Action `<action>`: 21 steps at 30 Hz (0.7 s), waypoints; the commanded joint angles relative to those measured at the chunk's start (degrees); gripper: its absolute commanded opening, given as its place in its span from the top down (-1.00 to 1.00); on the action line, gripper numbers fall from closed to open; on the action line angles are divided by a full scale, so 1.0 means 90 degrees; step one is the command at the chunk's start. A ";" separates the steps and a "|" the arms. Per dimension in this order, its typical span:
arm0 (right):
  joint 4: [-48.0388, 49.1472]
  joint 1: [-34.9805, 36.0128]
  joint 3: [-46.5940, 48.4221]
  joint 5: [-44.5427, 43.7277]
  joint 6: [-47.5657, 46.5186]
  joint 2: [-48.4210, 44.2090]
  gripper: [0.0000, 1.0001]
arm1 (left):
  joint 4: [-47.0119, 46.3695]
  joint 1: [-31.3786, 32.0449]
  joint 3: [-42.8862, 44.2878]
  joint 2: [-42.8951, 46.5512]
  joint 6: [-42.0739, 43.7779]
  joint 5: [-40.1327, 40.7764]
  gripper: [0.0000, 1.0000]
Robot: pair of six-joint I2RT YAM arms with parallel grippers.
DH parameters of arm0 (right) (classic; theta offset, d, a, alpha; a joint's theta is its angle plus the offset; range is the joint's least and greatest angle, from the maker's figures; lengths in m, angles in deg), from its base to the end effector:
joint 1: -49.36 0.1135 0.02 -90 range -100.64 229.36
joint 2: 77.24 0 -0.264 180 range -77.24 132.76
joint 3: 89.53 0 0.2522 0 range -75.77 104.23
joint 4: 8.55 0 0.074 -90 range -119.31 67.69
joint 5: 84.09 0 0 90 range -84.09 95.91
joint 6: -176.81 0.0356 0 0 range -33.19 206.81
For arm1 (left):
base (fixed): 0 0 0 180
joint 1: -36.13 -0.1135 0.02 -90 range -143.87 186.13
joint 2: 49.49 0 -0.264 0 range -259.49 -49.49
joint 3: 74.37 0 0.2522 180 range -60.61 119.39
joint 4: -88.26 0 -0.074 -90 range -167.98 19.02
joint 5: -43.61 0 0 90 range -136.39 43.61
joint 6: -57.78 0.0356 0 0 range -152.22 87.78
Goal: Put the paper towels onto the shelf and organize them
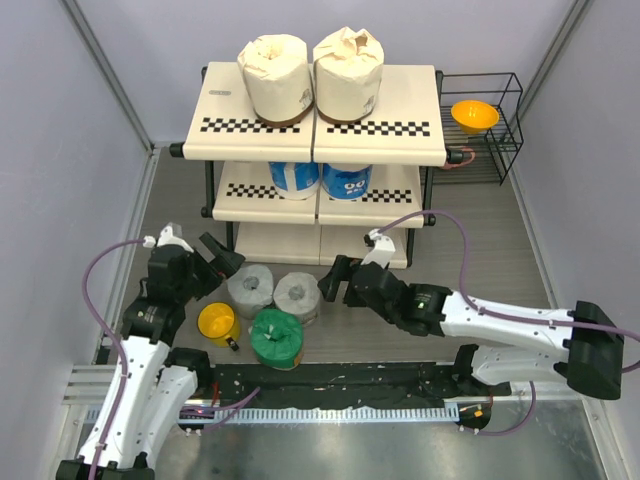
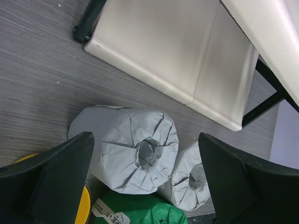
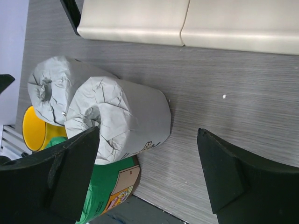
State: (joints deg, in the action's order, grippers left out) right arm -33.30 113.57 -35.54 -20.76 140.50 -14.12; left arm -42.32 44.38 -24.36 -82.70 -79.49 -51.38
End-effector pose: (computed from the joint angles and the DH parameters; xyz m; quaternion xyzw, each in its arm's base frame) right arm 0.1177 0.2069 0.2500 0.0293 0.8650 0.2872 0.4105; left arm 0.1309 -0.0221 0.2720 -0.2730 0.8331 -0.2572 0.4066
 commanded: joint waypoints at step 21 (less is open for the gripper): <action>0.1181 0.0278 0.0657 0.0093 0.0265 0.1230 -0.82 | 0.0335 0.0128 -0.0219 -0.0089 -0.0090 -0.0178 -0.57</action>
State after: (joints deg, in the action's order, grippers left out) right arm -25.47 115.62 -32.13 -19.21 142.32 -3.50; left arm -39.77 45.06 -26.31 -82.89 -79.12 -53.46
